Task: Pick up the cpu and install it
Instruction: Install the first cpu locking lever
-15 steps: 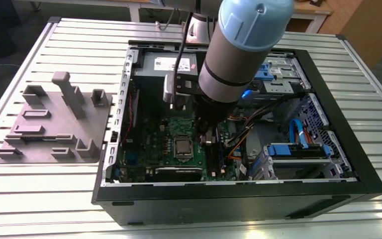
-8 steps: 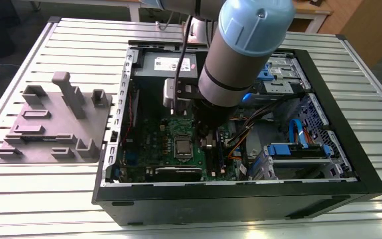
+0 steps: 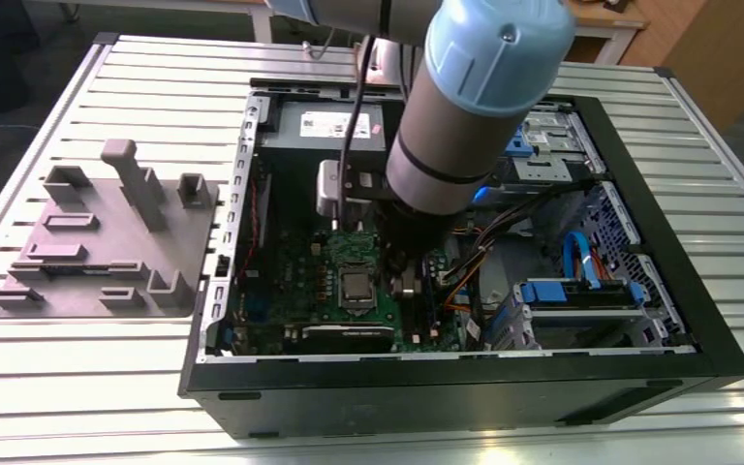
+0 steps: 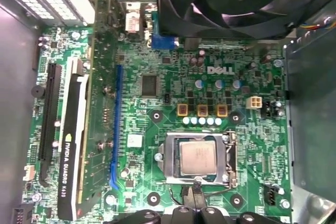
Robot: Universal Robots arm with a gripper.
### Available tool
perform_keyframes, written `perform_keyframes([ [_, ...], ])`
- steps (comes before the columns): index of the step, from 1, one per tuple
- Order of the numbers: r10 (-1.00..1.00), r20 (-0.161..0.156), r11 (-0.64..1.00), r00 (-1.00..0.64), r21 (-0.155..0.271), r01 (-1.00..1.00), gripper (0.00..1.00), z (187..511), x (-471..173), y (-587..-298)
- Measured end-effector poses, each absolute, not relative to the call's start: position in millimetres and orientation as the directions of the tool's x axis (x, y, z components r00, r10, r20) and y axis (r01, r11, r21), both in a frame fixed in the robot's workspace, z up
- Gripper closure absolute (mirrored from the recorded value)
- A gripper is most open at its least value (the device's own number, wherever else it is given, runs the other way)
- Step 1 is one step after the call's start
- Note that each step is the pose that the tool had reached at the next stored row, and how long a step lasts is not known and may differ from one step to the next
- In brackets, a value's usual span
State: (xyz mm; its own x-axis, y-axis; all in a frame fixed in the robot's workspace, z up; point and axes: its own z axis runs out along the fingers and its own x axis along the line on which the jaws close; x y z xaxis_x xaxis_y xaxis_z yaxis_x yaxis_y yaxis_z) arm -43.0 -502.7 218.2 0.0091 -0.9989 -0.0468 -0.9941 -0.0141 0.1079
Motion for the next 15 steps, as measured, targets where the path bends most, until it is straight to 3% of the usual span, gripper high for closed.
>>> perform_keyframes([
  [15,-0.999,-0.042,-0.039,0.035,0.105,-0.994,0.90,203.1,-43.1,-509.7],
])
